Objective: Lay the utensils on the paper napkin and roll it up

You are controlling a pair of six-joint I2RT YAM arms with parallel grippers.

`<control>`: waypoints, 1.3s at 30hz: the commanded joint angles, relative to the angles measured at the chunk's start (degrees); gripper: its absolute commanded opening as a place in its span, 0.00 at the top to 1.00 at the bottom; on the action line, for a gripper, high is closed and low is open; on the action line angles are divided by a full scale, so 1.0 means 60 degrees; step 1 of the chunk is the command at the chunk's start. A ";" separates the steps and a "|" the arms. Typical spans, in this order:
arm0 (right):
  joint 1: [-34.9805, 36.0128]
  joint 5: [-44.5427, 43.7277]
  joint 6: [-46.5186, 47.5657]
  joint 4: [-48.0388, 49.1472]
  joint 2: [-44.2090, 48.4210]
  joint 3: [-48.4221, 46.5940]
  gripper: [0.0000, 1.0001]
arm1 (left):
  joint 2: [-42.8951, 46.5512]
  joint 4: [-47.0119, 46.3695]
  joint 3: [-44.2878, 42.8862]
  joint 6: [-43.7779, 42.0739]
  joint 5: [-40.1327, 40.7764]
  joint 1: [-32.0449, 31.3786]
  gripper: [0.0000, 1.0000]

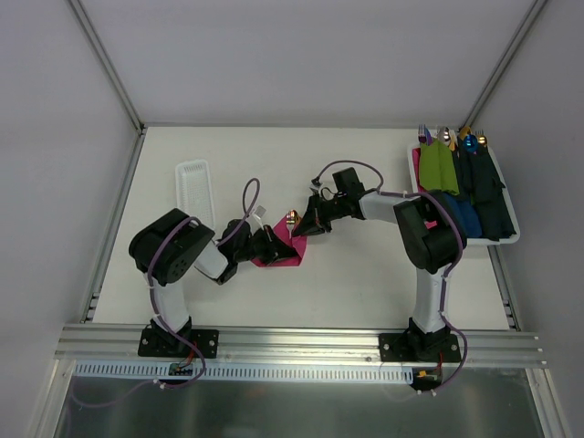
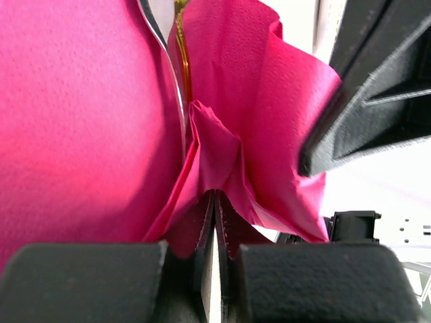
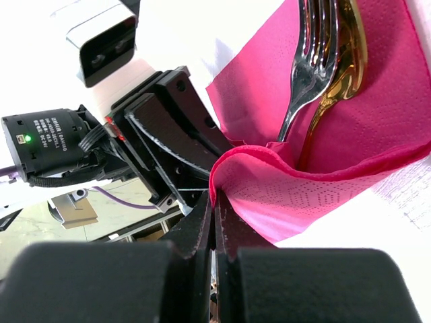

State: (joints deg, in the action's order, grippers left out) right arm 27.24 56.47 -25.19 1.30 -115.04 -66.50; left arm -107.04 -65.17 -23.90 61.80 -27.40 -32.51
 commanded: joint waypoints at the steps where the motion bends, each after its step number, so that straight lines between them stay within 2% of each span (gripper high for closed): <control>1: 0.0044 0.0242 0.0082 0.0193 0.0131 -0.0269 1.00 | 0.0569 -0.0081 0.0160 -0.0339 0.0245 0.0101 1.00; 15: 0.0132 0.0227 0.0287 -0.0012 0.0307 -0.0299 1.00 | 0.1712 0.0109 0.1463 -0.0222 0.0728 0.0379 1.00; 25: 0.0308 0.0081 0.0478 -0.0173 0.0234 -0.0547 1.00 | 0.2635 0.1499 0.1728 -0.0529 0.1343 0.0438 1.00; 30: 0.0483 -0.0036 0.0419 -0.0480 0.0088 -0.0767 1.00 | 0.2504 0.2188 0.1465 -0.0734 0.1446 0.0424 1.00; 39: 0.0878 -0.0475 0.0389 -0.0773 -0.0483 -0.1221 1.00 | 0.1991 0.2160 0.1376 -0.0720 0.1402 0.0438 1.00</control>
State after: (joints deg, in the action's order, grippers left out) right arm 31.31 54.85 -23.46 -1.39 -116.79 -71.37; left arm -93.65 -53.78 -15.29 59.27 -20.40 -30.63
